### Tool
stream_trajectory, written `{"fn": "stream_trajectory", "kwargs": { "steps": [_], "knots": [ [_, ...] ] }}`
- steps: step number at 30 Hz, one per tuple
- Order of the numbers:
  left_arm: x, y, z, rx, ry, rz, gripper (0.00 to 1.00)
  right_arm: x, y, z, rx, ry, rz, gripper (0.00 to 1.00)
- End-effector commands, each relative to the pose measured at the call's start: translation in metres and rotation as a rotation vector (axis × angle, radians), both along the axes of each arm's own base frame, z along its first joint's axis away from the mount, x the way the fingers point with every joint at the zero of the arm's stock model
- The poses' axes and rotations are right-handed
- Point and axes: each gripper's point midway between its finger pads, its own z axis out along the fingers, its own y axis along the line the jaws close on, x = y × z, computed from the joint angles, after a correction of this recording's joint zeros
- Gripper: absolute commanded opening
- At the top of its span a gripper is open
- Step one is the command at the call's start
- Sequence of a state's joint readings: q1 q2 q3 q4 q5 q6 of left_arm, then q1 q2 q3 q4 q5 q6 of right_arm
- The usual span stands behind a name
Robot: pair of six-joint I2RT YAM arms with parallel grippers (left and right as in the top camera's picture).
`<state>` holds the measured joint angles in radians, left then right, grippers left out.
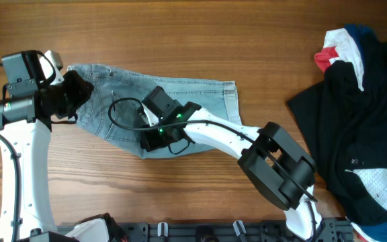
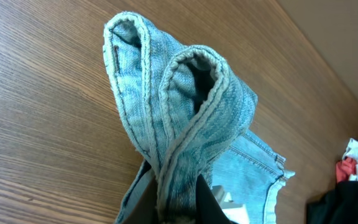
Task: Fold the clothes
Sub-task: 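Grasp the left end of the shorts with the left gripper, right gripper the middle, then fold the left end of the shorts rightward toward the right gripper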
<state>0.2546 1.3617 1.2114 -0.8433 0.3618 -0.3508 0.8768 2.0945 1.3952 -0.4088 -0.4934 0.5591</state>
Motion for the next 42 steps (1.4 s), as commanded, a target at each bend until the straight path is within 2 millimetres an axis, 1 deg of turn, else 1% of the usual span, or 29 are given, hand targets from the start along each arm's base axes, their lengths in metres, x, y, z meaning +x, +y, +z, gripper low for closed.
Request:
{"fn": "stream_trajectory", "kwargs": {
  "steps": [1, 3, 4, 5, 7, 8, 10, 11, 12, 13, 15, 17, 18, 19, 21, 24, 27, 30, 33, 39, 42],
  "knots": [
    [0.004, -0.006, 0.017, -0.034, -0.038, -0.005, 0.04, 0.004, -0.008, -0.015, -0.053, -0.001, -0.028, 0.04],
    [0.004, -0.007, 0.018, -0.039, -0.039, -0.01, 0.04, 0.009, -0.022, -0.015, -0.086, -0.002, -0.029, 0.04],
    [0.004, -0.007, 0.018, -0.039, -0.039, -0.01, 0.04, 0.016, -0.032, -0.01, -0.101, -0.015, -0.033, 0.04],
    [0.004, -0.007, 0.018, -0.039, -0.039, -0.009, 0.04, 0.027, -0.047, -0.002, -0.137, -0.037, -0.072, 0.04],
    [0.004, -0.007, 0.018, -0.039, -0.039, -0.009, 0.04, 0.051, -0.078, 0.022, -0.181, -0.099, -0.148, 0.04],
    [0.004, -0.008, 0.018, -0.041, -0.04, -0.011, 0.04, 0.064, -0.095, 0.038, -0.192, -0.14, -0.18, 0.04],
    [0.004, -0.014, 0.019, -0.055, -0.041, -0.024, 0.04, 0.087, -0.141, 0.067, -0.25, -0.197, -0.296, 0.05],
    [0.005, -0.018, 0.019, -0.061, -0.039, -0.027, 0.04, 0.092, -0.159, 0.074, -0.276, -0.202, -0.337, 0.04],
    [0.005, -0.024, 0.019, -0.064, -0.04, -0.041, 0.04, 0.098, -0.193, 0.078, -0.34, -0.188, -0.401, 0.04],
    [0.007, -0.03, 0.02, -0.063, -0.046, -0.059, 0.04, 0.099, -0.217, 0.074, -0.398, -0.162, -0.446, 0.04],
    [0.009, -0.04, 0.022, -0.066, -0.055, -0.082, 0.04, 0.099, -0.249, 0.065, -0.471, -0.11, -0.495, 0.04],
    [0.011, -0.053, 0.024, -0.079, -0.062, -0.1, 0.04, 0.097, -0.274, 0.052, -0.515, -0.061, -0.531, 0.04],
    [0.012, -0.06, 0.025, -0.082, -0.069, -0.116, 0.04, 0.096, -0.282, 0.044, -0.526, -0.046, -0.538, 0.04],
    [0.013, -0.068, 0.026, -0.089, -0.072, -0.129, 0.04, 0.093, -0.287, 0.035, -0.536, -0.033, -0.539, 0.04],
    [0.015, -0.089, 0.029, -0.09, -0.086, -0.166, 0.04, 0.078, -0.293, 0.006, -0.555, -0.004, -0.536, 0.04],
    [0.017, -0.1, 0.03, -0.088, -0.091, -0.164, 0.04, 0.068, -0.297, -0.016, -0.56, 0.002, -0.535, 0.04],
    [0.018, -0.115, 0.035, -0.115, -0.103, -0.173, 0.04, 0.061, -0.299, -0.034, -0.551, -0.007, -0.537, 0.04],
    [0.02, -0.132, 0.04, -0.141, -0.12, -0.192, 0.04, 0.053, -0.294, -0.05, -0.506, -0.005, -0.532, 0.04],
    [0.018, -0.15, 0.041, -0.144, -0.129, -0.224, 0.04, 0.047, -0.288, -0.057, -0.462, 0.012, -0.523, 0.04],
    [0.009, -0.184, 0.03, -0.171, -0.065, -0.229, 0.04, 0.043, -0.286, -0.059, -0.45, 0.021, -0.518, 0.04],
    [0.01, -0.193, 0.022, -0.165, -0.039, -0.183, 0.04, 0.04, -0.284, -0.059, -0.44, 0.036, -0.512, 0.04]
  ]
}}
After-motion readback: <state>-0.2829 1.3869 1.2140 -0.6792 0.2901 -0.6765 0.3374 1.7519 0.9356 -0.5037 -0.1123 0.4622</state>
